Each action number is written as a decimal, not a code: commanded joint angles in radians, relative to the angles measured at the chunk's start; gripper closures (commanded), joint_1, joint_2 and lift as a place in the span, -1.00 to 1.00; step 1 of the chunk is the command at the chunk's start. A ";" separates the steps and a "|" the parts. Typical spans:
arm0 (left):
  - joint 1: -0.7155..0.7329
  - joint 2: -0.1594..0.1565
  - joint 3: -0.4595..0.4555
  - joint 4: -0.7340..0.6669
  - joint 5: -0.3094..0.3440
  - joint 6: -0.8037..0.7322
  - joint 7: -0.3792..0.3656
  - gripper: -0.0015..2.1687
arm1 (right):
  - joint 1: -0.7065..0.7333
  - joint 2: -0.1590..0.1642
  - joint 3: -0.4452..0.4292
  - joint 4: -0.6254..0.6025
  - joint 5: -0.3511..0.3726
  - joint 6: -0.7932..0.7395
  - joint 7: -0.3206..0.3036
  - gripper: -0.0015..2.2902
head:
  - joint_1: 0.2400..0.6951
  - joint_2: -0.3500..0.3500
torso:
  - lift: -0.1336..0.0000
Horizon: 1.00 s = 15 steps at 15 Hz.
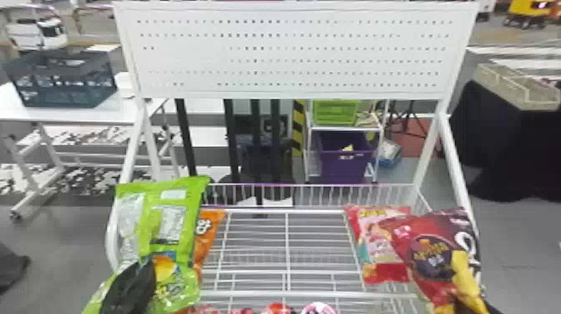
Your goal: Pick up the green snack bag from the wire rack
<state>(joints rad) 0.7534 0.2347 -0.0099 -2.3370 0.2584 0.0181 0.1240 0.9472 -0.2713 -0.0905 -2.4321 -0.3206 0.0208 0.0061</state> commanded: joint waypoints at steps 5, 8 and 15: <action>0.040 -0.009 0.053 0.002 0.001 -0.053 0.013 0.90 | 0.010 -0.003 -0.002 -0.010 0.000 0.000 0.000 0.90 | 0.14 0.00 | 1.00; 0.044 -0.014 0.067 0.004 0.004 -0.059 0.014 0.90 | 0.010 -0.005 -0.002 -0.007 0.000 0.000 0.000 0.90 | 0.14 0.00 | 1.00; 0.044 -0.020 0.067 0.007 0.010 -0.068 0.013 0.90 | 0.010 -0.005 -0.002 -0.008 0.000 0.000 0.002 0.90 | 0.14 0.00 | 1.00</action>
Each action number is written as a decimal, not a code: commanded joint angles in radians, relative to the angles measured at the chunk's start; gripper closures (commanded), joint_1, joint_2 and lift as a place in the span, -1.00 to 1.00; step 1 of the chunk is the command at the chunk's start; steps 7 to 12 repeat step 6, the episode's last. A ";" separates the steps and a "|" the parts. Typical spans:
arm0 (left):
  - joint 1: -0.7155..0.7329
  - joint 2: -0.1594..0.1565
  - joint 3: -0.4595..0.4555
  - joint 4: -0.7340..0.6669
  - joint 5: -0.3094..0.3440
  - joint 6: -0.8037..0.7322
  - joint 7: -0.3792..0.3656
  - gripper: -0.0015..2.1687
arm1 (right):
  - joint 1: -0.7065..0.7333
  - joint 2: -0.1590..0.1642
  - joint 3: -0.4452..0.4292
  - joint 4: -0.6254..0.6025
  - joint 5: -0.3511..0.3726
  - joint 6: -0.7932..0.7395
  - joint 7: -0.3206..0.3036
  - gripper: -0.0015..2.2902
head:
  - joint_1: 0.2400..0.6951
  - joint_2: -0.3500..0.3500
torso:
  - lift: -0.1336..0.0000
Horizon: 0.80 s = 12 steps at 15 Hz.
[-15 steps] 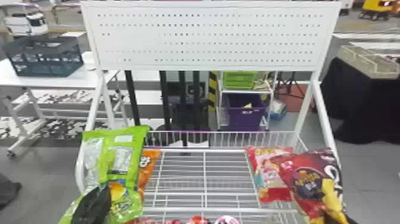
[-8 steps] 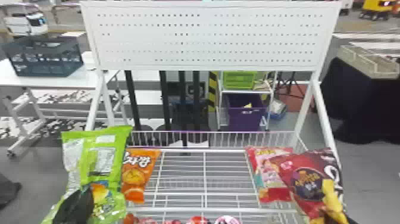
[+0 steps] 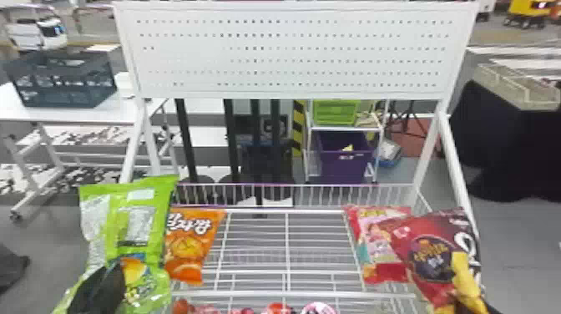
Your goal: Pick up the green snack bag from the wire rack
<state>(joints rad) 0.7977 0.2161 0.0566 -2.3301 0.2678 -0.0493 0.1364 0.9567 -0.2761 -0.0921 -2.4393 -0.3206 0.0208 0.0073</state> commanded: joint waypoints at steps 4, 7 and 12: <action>0.000 -0.001 0.000 0.000 0.001 -0.004 0.000 0.90 | 0.000 0.002 0.000 -0.001 0.002 -0.003 0.000 0.90 | 0.14 0.00 | 1.00; 0.000 -0.001 0.000 0.000 0.001 -0.004 0.000 0.90 | 0.004 0.002 -0.002 -0.004 0.002 0.000 0.000 0.90 | 0.14 0.00 | 1.00; 0.000 -0.001 0.000 0.000 0.001 -0.004 0.000 0.90 | 0.004 0.002 -0.002 -0.004 0.002 0.000 0.000 0.90 | 0.14 0.00 | 1.00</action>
